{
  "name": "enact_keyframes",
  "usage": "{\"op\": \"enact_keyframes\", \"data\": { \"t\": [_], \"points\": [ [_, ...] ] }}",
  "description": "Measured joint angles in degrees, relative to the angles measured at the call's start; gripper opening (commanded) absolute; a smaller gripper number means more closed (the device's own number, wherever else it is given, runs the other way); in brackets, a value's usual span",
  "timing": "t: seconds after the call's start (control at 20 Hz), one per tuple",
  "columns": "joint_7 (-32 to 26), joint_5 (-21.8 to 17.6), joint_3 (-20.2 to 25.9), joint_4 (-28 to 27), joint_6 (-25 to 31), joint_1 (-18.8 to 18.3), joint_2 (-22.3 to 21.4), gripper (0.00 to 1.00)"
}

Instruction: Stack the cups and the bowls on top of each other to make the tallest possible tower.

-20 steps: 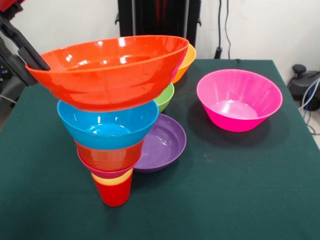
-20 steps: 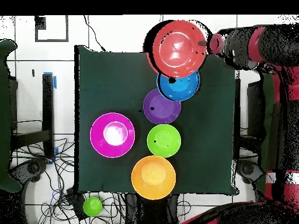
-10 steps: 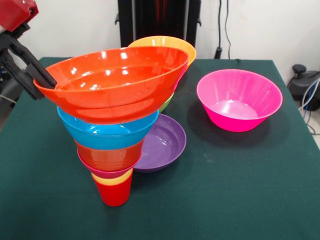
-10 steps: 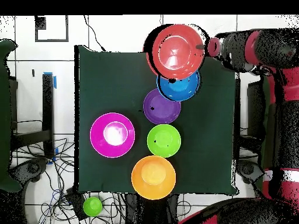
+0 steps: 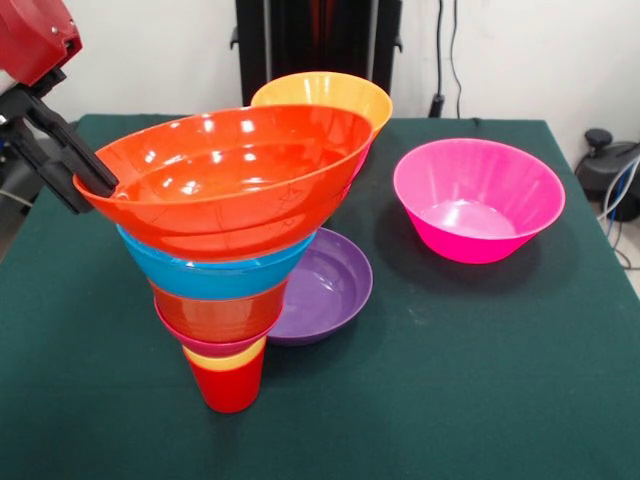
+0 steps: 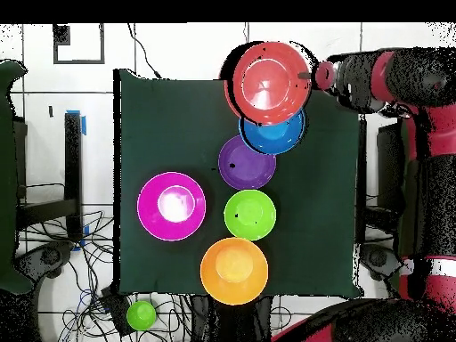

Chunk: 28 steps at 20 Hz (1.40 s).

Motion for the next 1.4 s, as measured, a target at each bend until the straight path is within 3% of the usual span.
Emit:
{"op": "enact_keyframes", "data": {
  "t": [1.4],
  "points": [
    [0.0, -0.95, -5.76, -2.85, 4.51, 2.46, -0.28, 0.0]
  ]
}}
